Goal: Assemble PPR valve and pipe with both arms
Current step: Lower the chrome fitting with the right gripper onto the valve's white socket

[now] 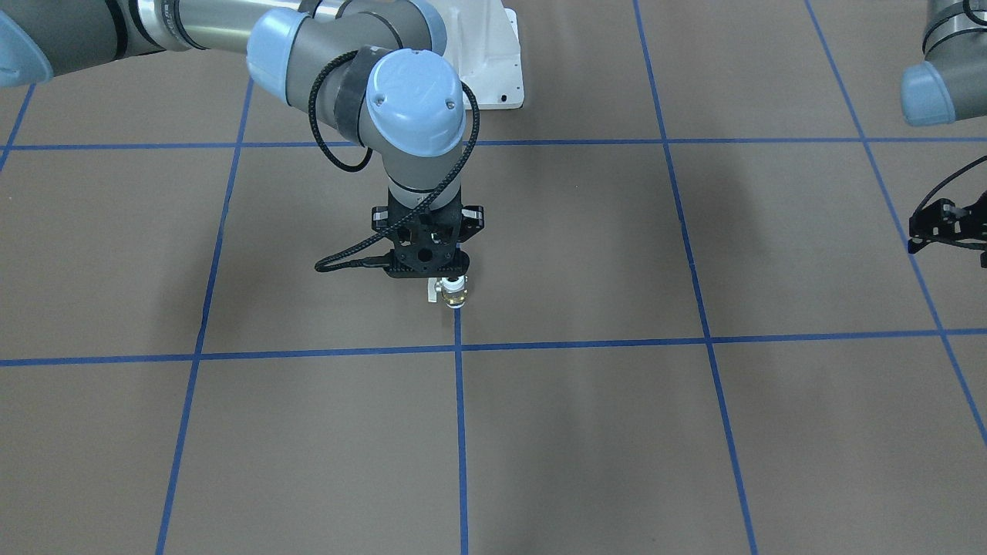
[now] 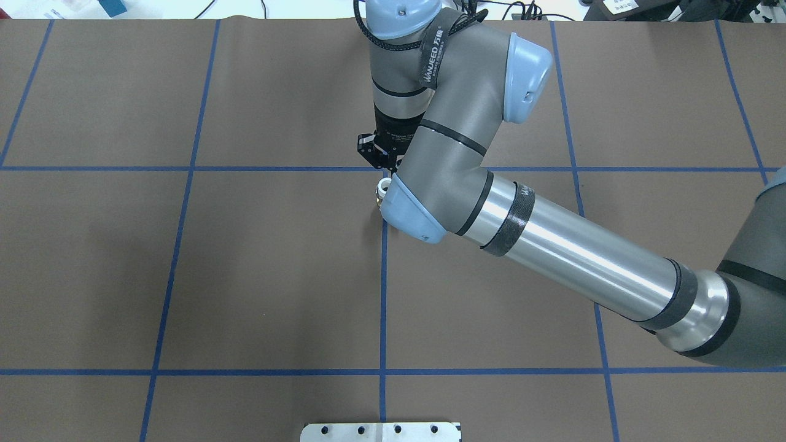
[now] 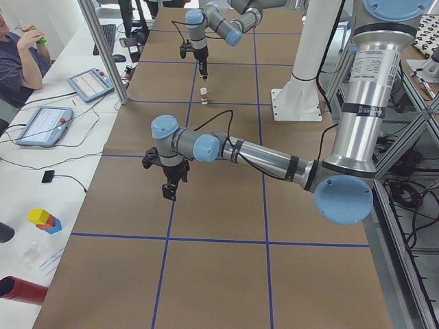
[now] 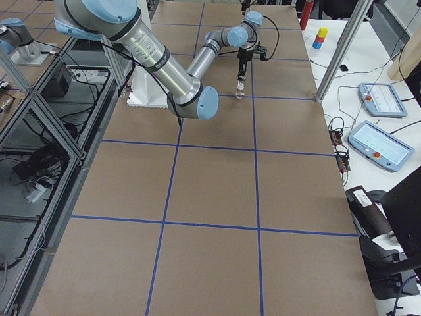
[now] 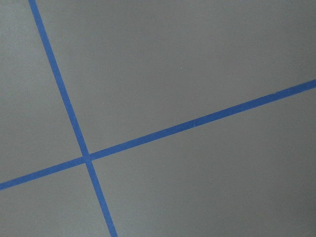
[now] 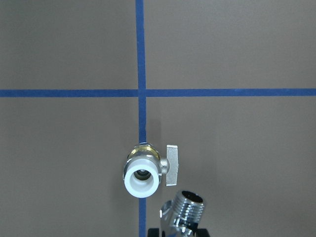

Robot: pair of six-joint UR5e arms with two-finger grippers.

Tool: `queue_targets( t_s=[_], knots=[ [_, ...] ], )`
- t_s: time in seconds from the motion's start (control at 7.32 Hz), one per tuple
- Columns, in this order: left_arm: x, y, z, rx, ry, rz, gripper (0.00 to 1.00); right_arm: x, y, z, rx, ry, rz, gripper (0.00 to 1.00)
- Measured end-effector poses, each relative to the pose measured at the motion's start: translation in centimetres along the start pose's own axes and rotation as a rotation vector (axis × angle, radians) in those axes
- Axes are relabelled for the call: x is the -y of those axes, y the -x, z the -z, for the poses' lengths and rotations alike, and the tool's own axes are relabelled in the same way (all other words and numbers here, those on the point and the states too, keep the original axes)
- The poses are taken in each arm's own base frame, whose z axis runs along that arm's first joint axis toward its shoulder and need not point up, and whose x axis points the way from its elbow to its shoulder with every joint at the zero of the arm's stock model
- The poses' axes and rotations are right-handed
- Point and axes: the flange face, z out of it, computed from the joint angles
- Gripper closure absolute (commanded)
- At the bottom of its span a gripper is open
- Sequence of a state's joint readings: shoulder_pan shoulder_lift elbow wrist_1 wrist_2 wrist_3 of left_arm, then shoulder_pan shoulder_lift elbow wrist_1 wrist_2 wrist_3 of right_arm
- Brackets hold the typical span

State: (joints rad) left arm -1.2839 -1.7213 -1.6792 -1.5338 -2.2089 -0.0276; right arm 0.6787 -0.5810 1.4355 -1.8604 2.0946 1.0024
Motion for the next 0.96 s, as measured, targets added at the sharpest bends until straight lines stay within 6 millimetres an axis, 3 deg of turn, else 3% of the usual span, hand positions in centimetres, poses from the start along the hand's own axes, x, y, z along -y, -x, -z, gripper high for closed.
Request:
queue_targets(
  t_s=[0.96],
  knots=[
    [0.0,0.1,0.0,0.0,0.001,0.007,0.0,0.5,1.4,-1.5,0.014,-0.011,0.024,1.0]
  ],
)
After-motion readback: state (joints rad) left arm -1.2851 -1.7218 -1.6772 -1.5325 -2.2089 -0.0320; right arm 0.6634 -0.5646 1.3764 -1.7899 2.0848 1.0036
